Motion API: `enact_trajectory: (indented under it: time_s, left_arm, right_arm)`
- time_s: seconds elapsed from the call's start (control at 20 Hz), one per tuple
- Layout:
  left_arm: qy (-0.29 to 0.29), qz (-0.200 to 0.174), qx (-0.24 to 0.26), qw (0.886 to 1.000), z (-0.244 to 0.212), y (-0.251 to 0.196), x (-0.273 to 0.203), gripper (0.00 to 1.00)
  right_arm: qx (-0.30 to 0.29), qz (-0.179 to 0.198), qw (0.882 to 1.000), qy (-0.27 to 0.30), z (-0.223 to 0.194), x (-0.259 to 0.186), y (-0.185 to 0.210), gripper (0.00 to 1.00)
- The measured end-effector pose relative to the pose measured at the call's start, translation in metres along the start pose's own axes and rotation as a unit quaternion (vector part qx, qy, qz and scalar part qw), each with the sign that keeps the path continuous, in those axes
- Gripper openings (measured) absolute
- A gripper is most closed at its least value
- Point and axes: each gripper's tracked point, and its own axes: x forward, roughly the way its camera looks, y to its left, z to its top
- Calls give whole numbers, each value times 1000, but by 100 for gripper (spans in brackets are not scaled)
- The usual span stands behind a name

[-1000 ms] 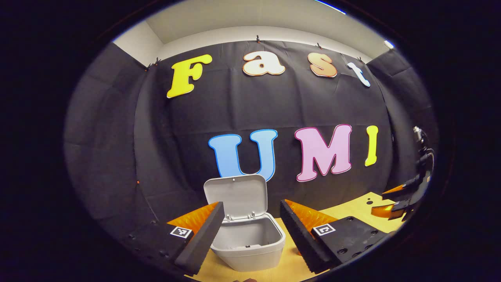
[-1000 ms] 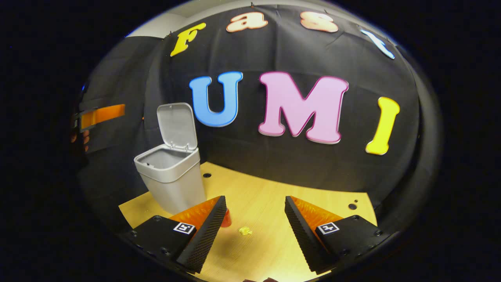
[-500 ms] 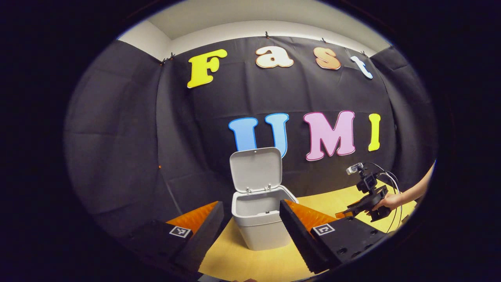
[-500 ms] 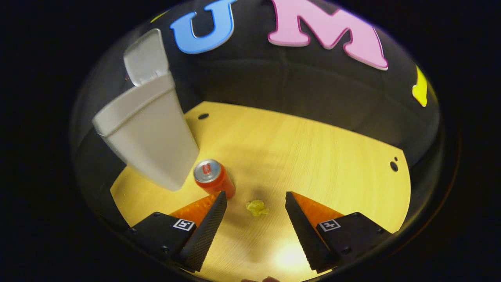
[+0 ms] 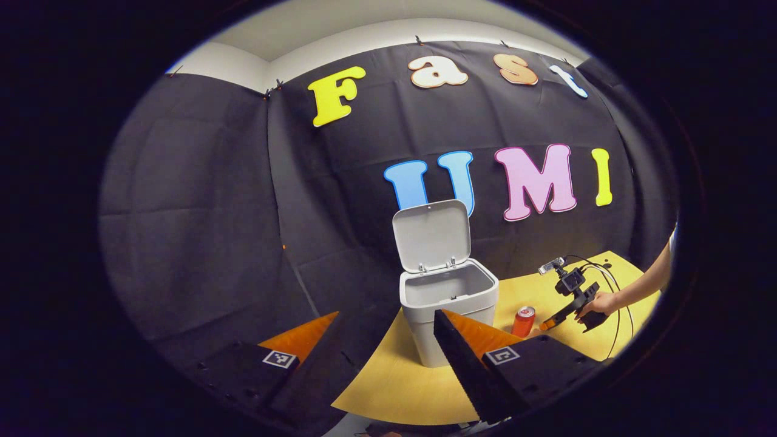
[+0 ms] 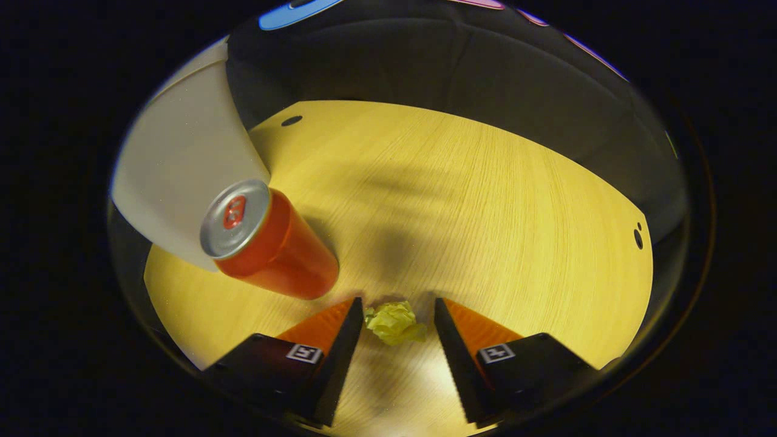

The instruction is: Press the lid of the desktop garbage bin to open it, pick up the crumpled paper on the desktop and throw it into the bin, then pick up the pop can on the desktop and drop it into the bin, and finally close the garbage bin lid.

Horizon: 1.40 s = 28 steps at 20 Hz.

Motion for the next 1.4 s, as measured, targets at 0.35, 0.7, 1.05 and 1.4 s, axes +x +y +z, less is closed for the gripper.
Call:
enact_trajectory:
  time_s: [0.35,0.7,1.05,1.4]
  left_arm:
    - [-3,-10,-10,1000,3,-3,11,97]
    - [-12,-56,-18,998,8,-37,28,97]
    - [4,-102,-87,991,-1,-85,29,97]
    - [8,-146,-102,984,-9,-125,48,97]
  right_arm:
    - [-27,18,988,-152,82,-84,20,36]
    - [-58,155,911,-377,249,-249,136,36]
    - [-106,238,899,-352,260,-229,247,36]
    - [-110,236,907,-331,261,-207,245,99]
